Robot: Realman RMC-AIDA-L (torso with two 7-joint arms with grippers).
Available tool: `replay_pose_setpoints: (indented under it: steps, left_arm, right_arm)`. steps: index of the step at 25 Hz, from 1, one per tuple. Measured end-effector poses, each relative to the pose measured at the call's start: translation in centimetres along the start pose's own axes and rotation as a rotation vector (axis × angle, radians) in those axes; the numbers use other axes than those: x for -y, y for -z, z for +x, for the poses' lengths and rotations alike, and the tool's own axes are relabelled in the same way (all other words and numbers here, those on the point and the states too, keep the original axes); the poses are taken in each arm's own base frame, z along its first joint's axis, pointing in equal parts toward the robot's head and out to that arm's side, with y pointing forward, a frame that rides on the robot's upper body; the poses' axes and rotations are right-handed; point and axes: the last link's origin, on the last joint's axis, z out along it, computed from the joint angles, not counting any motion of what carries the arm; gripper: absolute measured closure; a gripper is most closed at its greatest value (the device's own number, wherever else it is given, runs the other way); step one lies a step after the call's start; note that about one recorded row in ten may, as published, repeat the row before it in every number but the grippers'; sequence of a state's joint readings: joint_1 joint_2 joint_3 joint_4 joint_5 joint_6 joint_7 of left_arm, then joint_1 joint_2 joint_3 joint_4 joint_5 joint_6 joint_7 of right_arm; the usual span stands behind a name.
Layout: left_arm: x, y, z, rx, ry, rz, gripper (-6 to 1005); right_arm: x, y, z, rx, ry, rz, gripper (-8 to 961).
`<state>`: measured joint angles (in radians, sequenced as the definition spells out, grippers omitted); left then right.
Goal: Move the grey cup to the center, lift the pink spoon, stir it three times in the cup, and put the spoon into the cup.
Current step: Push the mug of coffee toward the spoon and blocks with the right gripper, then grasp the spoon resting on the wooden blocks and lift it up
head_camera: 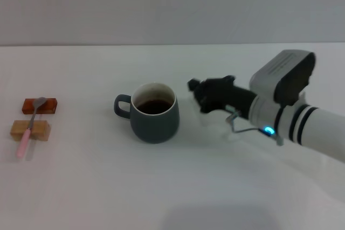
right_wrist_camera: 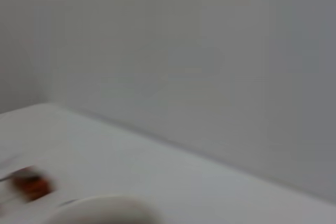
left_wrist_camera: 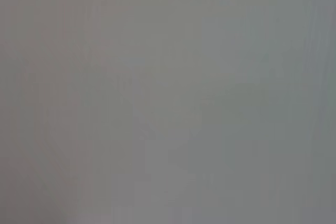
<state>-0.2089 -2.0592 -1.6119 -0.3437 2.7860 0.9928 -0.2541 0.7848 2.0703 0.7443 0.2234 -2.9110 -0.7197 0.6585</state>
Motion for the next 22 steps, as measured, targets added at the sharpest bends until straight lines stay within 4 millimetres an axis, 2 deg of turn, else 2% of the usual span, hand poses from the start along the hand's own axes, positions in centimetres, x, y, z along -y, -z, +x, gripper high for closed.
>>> replay_pose_setpoints:
  steps: [2, 3, 7, 8, 9, 12, 13, 16, 17, 19, 20, 22]
  left_arm:
    - [-0.1, 0.0, 0.1, -0.005, 0.008, -0.005, 166]
    - [-0.4, 0.0, 0.3, -0.013, 0.015, -0.022, 166]
    - [-1.4, 0.0, 0.8, -0.033, 0.017, -0.065, 166]
    - [-1.7, 0.2, 1.0, -0.041, 0.018, -0.079, 166]
    - [-1.8, 0.3, 1.0, -0.042, 0.019, -0.083, 166]
    - [-2.0, 0.6, 1.0, -0.043, 0.020, -0.095, 166]
    - [-2.0, 0.7, 1.0, -0.042, 0.020, -0.097, 166]
    - [-2.1, 1.1, 0.7, -0.035, 0.017, -0.106, 166]
    - [-2.1, 1.3, 0.6, -0.032, 0.016, -0.109, 166]
    - [-2.1, 1.4, 0.5, -0.028, 0.015, -0.112, 166]
    - [-2.2, 1.6, 0.4, -0.024, 0.014, -0.115, 166]
    - [-2.4, 1.9, 0.1, -0.013, 0.012, -0.128, 166]
  right_arm:
    - [1.2, 0.6, 0.1, 0.030, 0.007, 0.072, 918]
    - [2.6, 1.4, 0.1, 0.062, 0.010, 0.155, 918]
    - [4.5, 2.7, 0.4, 0.093, 0.009, 0.264, 920]
    - [5.8, 3.7, 0.7, 0.106, 0.004, 0.335, 920]
    - [5.8, 3.7, 0.7, 0.106, 0.004, 0.335, 921]
    - [7.3, 5.4, 1.5, 0.115, -0.007, 0.431, 917]
    - [8.2, 6.6, 2.1, 0.117, -0.005, 0.492, 915]
    - [9.2, 8.7, 3.1, 0.130, -0.014, 0.590, 911]
    - [9.2, 8.7, 3.1, 0.130, -0.014, 0.590, 911]
    - [10.2, 11.0, 3.7, 0.170, -0.029, 0.691, 911]
    - [10.2, 11.0, 3.7, 0.170, -0.029, 0.691, 911]
    - [10.7, 12.7, 4.0, 0.206, -0.036, 0.755, 910]
